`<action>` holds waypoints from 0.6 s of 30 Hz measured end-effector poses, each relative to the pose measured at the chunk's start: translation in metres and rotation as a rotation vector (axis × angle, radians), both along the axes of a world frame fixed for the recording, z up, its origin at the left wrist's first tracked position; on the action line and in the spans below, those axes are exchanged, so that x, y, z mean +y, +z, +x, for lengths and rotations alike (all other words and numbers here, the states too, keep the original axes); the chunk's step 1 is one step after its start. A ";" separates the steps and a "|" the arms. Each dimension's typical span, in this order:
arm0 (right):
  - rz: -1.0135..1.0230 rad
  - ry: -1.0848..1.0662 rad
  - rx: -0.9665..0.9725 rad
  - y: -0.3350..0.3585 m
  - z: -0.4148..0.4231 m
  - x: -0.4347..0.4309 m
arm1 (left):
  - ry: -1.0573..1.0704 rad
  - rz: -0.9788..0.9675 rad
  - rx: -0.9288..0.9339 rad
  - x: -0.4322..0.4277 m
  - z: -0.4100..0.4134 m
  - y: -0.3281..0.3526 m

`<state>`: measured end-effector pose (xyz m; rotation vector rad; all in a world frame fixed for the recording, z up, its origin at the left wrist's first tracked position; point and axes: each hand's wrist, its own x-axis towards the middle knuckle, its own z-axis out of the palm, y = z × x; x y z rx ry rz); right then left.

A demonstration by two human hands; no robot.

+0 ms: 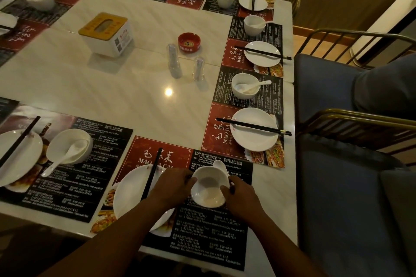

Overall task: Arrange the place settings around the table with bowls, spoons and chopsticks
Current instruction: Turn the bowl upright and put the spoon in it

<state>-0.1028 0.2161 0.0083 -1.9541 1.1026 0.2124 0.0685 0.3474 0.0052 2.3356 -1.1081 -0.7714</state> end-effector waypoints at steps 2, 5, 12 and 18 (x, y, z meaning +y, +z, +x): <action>-0.016 -0.008 -0.012 0.002 -0.002 -0.002 | 0.005 -0.008 0.013 0.001 -0.001 0.000; -0.191 -0.066 0.030 -0.005 -0.006 -0.013 | 0.015 -0.003 0.032 0.002 -0.002 -0.002; -0.337 0.152 0.186 -0.034 -0.012 -0.020 | 0.054 -0.017 0.011 0.004 0.001 0.009; -0.174 -0.075 0.124 -0.015 -0.015 -0.029 | 0.152 -0.106 -0.071 0.017 0.021 0.021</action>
